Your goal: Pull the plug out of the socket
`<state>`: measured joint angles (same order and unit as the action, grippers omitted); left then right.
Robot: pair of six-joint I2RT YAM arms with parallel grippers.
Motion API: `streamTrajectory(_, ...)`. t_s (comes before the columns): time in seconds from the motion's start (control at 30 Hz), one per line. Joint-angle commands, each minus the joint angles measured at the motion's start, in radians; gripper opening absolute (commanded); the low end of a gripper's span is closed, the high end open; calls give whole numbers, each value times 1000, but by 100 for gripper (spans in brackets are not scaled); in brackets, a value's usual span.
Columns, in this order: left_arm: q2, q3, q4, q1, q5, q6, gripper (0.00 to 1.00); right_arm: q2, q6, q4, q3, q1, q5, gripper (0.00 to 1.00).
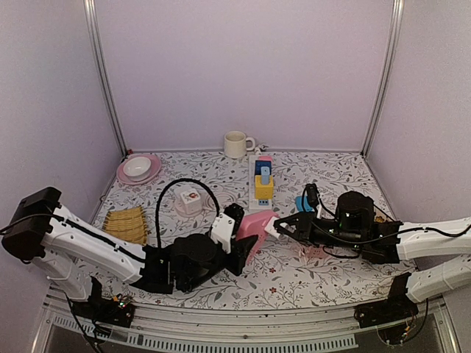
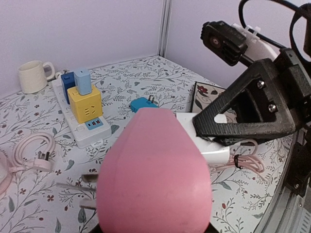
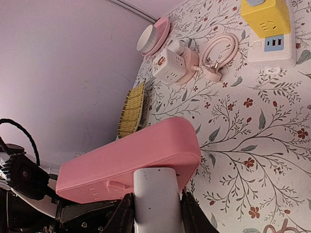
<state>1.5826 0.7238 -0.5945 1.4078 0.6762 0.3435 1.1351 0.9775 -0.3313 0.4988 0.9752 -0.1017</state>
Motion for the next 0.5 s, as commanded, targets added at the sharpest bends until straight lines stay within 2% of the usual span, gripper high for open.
streamTrajectory(0.0, -2, 29, 71, -13, 156, 101, 0, -8, -19, -20, -14, 9, -21, 4)
streamTrajectory(0.3, -9, 28, 168, -32, 206, 181, 0, -69, -71, 68, -12, 1, -13, 4)
streamTrajectory(0.47, -6, 33, 188, -32, 223, 193, 0, -112, -97, 109, -17, -47, -56, 4)
